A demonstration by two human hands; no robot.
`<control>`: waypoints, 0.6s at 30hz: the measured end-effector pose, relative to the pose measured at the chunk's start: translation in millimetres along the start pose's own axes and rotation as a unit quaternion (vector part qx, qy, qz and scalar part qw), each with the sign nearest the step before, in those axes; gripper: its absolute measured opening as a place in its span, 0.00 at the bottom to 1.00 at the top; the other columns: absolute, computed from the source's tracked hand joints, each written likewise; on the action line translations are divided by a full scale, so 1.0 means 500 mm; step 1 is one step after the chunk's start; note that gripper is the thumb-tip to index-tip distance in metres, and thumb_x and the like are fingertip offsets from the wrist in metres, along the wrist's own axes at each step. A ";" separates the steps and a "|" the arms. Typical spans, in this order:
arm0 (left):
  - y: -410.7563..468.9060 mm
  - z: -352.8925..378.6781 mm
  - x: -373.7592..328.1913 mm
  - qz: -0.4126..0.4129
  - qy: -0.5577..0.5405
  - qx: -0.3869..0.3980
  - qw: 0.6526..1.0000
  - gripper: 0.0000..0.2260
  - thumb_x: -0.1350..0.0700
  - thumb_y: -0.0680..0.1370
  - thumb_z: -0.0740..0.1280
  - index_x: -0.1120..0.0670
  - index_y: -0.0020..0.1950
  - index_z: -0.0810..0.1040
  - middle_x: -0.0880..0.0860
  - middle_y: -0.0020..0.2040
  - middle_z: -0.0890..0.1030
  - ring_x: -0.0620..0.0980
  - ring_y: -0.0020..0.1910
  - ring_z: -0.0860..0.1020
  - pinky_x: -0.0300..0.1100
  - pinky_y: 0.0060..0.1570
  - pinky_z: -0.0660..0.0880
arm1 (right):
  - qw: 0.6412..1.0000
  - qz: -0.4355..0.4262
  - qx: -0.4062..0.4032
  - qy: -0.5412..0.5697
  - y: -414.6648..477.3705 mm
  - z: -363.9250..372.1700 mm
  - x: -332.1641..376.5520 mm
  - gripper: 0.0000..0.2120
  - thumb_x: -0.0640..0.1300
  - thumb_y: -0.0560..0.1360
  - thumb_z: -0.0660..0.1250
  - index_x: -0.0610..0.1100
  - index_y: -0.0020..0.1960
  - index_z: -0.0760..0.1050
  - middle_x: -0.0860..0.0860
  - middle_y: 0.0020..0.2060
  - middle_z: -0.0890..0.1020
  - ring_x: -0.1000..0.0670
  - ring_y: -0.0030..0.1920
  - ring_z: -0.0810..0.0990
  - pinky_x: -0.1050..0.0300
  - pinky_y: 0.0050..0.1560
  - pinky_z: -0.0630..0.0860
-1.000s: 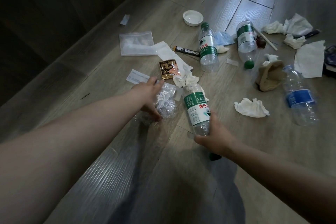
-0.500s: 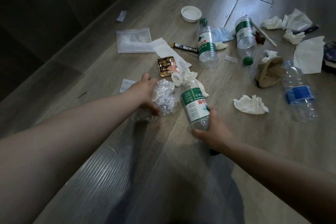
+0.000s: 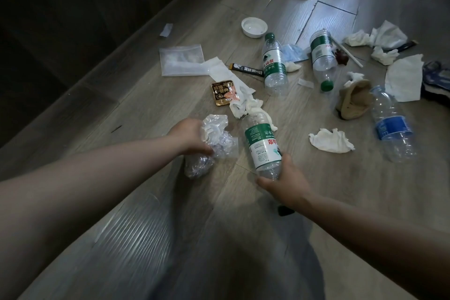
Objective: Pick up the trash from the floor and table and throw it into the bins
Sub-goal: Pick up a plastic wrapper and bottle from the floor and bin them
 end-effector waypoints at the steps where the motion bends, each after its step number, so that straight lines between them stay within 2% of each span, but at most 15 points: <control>1: -0.006 -0.005 0.003 0.000 -0.004 -0.005 1.000 0.33 0.44 0.63 0.79 0.56 0.63 0.74 0.55 0.60 0.77 0.55 0.58 0.75 0.43 0.52 0.71 | 1.000 -0.005 -0.006 -0.001 -0.003 -0.003 0.003 0.38 0.54 0.67 0.75 0.48 0.70 0.60 0.50 0.59 0.75 0.50 0.52 0.77 0.56 0.47 0.73; 5: -0.032 -0.023 0.018 0.002 -0.022 -0.019 1.000 0.29 0.45 0.62 0.79 0.56 0.57 0.76 0.55 0.56 0.78 0.55 0.54 0.76 0.43 0.47 0.71 | 1.000 -0.009 -0.017 0.002 -0.011 -0.022 0.017 0.36 0.54 0.68 0.75 0.48 0.68 0.60 0.50 0.57 0.76 0.49 0.51 0.77 0.57 0.44 0.74; 8: -0.050 -0.018 0.027 0.010 0.006 -0.018 1.000 0.28 0.45 0.62 0.78 0.55 0.57 0.75 0.56 0.56 0.77 0.55 0.54 0.75 0.41 0.44 0.68 | 1.000 -0.002 -0.009 -0.002 -0.015 -0.032 0.021 0.36 0.54 0.69 0.74 0.47 0.68 0.60 0.49 0.57 0.75 0.50 0.49 0.77 0.63 0.35 0.70; 10: -0.066 0.001 0.035 0.011 0.017 0.001 1.000 0.31 0.44 0.62 0.78 0.54 0.59 0.74 0.55 0.59 0.76 0.54 0.55 0.75 0.41 0.46 0.70 | 1.000 -0.001 -0.009 -0.008 -0.017 -0.032 0.019 0.35 0.55 0.69 0.74 0.47 0.68 0.60 0.49 0.57 0.75 0.50 0.49 0.76 0.63 0.33 0.69; 12: -0.086 0.022 0.038 0.017 0.033 0.012 0.999 0.34 0.44 0.61 0.79 0.54 0.61 0.72 0.54 0.60 0.72 0.54 0.57 0.73 0.43 0.51 0.73 | 1.000 -0.001 -0.006 -0.016 -0.018 -0.027 0.014 0.37 0.56 0.68 0.74 0.47 0.68 0.60 0.49 0.57 0.75 0.50 0.49 0.77 0.60 0.37 0.71; 15: -0.104 0.038 0.032 0.026 0.060 -0.003 0.998 0.34 0.45 0.61 0.79 0.54 0.61 0.71 0.54 0.61 0.68 0.54 0.56 0.73 0.44 0.49 0.71 | 1.000 -0.001 0.009 -0.014 -0.018 -0.019 0.008 0.40 0.58 0.67 0.74 0.48 0.70 0.58 0.51 0.57 0.75 0.50 0.51 0.78 0.53 0.48 0.77; 18: -0.096 0.040 0.021 0.014 0.062 -0.003 0.998 0.34 0.45 0.62 0.79 0.55 0.62 0.71 0.55 0.62 0.71 0.55 0.57 0.74 0.44 0.50 0.72 | 1.000 -0.004 0.019 -0.002 -0.019 -0.017 0.010 0.41 0.56 0.67 0.75 0.49 0.71 0.57 0.50 0.60 0.75 0.51 0.51 0.78 0.53 0.49 0.78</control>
Point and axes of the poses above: each hand's wrist, its own y-axis towards the middle knuckle, its own z-axis out of the palm, x = y × z, the point moved 5 cm from there along y, towards the middle knuckle
